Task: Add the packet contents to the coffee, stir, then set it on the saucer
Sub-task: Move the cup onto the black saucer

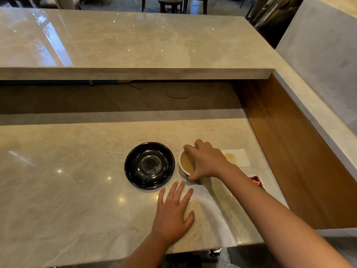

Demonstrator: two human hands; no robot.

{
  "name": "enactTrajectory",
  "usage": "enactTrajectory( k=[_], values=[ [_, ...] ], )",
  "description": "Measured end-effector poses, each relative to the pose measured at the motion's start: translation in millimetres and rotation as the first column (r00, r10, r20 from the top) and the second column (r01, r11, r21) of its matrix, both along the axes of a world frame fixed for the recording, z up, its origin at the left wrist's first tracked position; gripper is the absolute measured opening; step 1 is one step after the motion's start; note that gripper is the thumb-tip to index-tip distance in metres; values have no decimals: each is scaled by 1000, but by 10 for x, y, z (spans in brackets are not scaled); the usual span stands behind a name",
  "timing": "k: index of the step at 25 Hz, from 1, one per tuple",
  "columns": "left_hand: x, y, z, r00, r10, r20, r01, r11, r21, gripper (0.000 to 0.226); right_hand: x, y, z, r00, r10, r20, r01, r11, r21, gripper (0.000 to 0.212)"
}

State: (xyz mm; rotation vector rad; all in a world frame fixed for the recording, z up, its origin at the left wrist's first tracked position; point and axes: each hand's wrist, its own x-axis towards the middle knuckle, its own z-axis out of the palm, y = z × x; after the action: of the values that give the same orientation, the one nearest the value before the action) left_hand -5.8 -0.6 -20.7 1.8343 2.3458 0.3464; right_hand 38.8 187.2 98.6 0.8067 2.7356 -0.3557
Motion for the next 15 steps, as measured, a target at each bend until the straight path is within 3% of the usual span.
enactTrajectory(
  k=[9, 15],
  values=[
    [-25, -18, -15, 999, -41, 12, 41, 999, -3, 59, -240, -184, 180, 993, 53, -110, -52, 999, 14, 94],
    [-147, -80, -40, 988, -152, -17, 152, 988, 4, 61, -502, -339, 260, 989, 72, -133, -72, 997, 5, 93]
  ],
)
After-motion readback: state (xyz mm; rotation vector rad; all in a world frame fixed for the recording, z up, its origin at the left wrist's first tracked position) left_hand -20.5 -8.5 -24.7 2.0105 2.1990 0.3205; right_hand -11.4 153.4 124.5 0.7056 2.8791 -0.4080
